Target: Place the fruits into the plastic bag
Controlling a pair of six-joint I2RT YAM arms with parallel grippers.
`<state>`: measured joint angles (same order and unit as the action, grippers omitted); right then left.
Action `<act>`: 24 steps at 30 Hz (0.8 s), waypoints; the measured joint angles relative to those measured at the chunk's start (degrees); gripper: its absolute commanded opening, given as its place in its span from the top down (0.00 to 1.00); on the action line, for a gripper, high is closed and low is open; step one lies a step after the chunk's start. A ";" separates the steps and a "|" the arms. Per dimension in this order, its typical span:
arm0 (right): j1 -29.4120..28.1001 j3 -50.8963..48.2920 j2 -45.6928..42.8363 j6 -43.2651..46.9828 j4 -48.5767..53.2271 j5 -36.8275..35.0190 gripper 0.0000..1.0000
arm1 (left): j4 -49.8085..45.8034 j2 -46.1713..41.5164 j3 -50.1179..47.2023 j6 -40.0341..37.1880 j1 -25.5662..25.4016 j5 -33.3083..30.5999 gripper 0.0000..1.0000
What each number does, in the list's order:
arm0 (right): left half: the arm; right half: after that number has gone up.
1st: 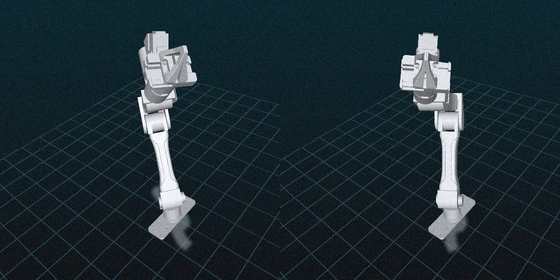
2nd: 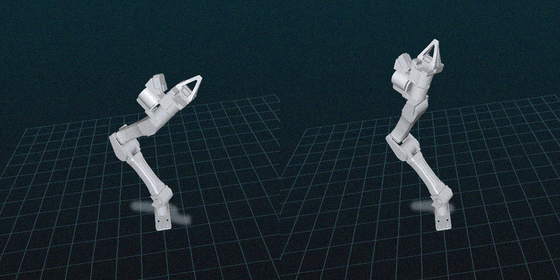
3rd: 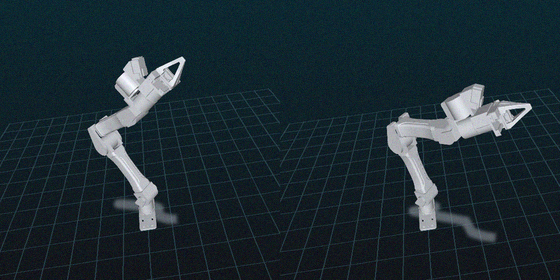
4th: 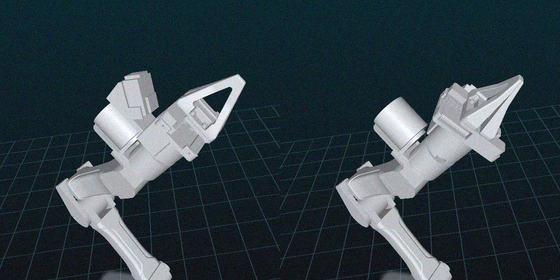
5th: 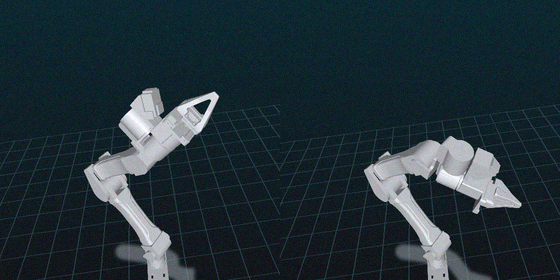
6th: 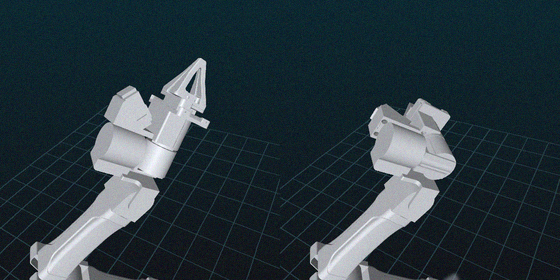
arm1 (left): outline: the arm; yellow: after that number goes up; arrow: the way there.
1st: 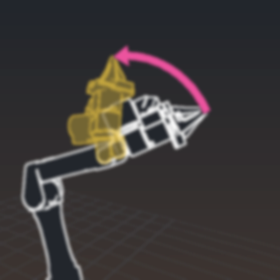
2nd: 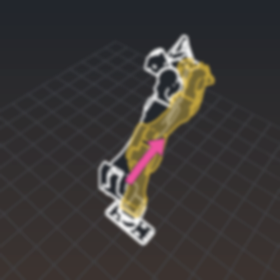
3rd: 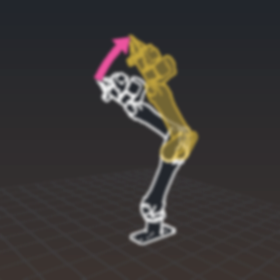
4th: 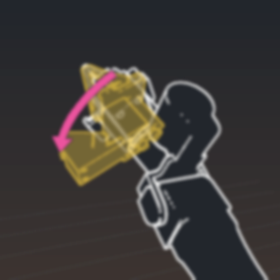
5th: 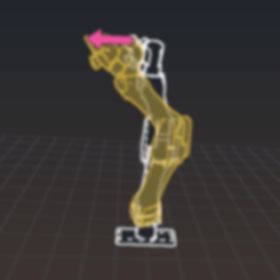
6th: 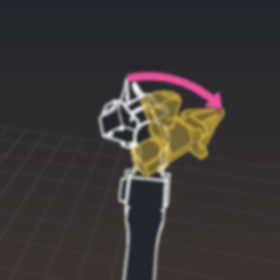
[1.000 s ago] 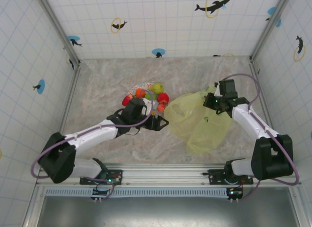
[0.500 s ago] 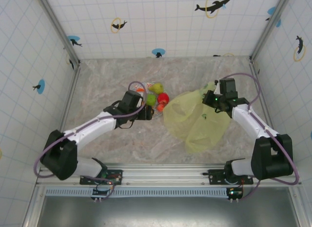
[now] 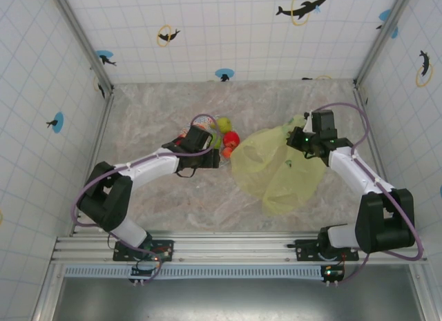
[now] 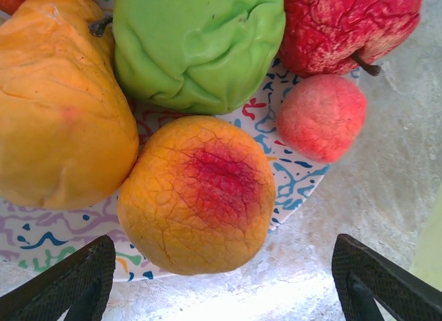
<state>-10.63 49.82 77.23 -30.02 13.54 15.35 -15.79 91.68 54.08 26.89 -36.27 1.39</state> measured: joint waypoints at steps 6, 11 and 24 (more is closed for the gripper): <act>0.22 0.00 0.11 0.02 -0.02 0.37 1.00 | -0.22 2.82 2.16 -0.15 0.00 -0.66 0.17; 0.22 -0.02 0.11 0.00 -0.04 0.59 1.00 | 0.07 4.26 4.02 -1.22 0.00 -0.81 0.18; 0.22 0.00 0.11 0.00 -0.98 1.09 1.00 | 0.57 8.33 5.22 -2.03 -0.11 -1.62 0.25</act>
<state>-10.41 49.82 77.34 -30.02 12.56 16.45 -15.22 100.01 59.31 24.86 -36.38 -0.23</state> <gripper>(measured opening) 0.041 0.757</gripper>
